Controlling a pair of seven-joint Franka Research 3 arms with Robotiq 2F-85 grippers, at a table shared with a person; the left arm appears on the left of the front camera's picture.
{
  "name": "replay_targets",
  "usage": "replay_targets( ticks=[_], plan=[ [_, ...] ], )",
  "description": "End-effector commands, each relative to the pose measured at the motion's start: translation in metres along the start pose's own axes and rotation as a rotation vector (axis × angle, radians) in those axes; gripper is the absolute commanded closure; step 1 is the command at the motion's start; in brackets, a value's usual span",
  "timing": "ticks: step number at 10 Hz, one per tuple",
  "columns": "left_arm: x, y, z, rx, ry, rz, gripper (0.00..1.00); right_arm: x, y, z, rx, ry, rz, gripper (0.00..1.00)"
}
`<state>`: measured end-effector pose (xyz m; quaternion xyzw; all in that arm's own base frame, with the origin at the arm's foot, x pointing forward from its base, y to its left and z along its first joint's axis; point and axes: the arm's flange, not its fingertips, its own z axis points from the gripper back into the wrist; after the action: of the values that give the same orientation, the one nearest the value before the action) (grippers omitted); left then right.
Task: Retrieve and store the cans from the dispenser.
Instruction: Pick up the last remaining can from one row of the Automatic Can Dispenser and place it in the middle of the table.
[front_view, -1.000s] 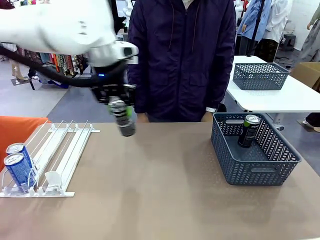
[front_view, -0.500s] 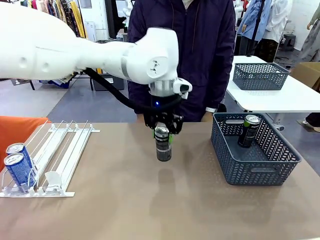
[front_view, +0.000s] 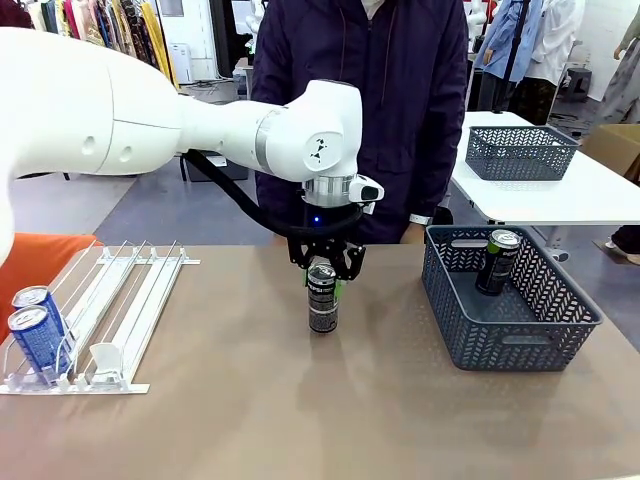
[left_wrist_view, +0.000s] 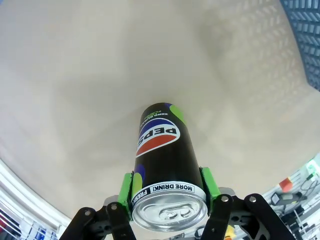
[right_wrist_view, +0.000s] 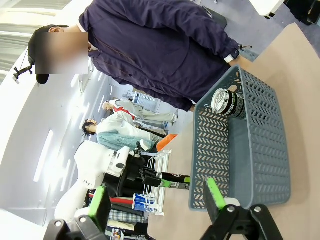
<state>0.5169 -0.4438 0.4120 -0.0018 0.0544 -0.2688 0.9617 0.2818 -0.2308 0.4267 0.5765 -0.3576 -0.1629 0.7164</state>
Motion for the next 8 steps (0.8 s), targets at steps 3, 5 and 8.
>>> replay_targets(
  ticks=[3,5,8],
  plan=[
    [-0.009,0.007,0.009,0.039,-0.014,0.005,0.0,0.003,0.004,0.0,0.012,-0.01,-0.012,0.0],
    [-0.013,0.012,0.019,0.03,-0.042,0.02,0.0,0.003,0.004,0.0,0.012,-0.01,-0.012,0.0],
    [-0.043,0.03,0.059,-0.008,-0.097,0.034,0.0,0.003,0.004,0.0,0.012,-0.01,-0.012,0.0]
  ],
)
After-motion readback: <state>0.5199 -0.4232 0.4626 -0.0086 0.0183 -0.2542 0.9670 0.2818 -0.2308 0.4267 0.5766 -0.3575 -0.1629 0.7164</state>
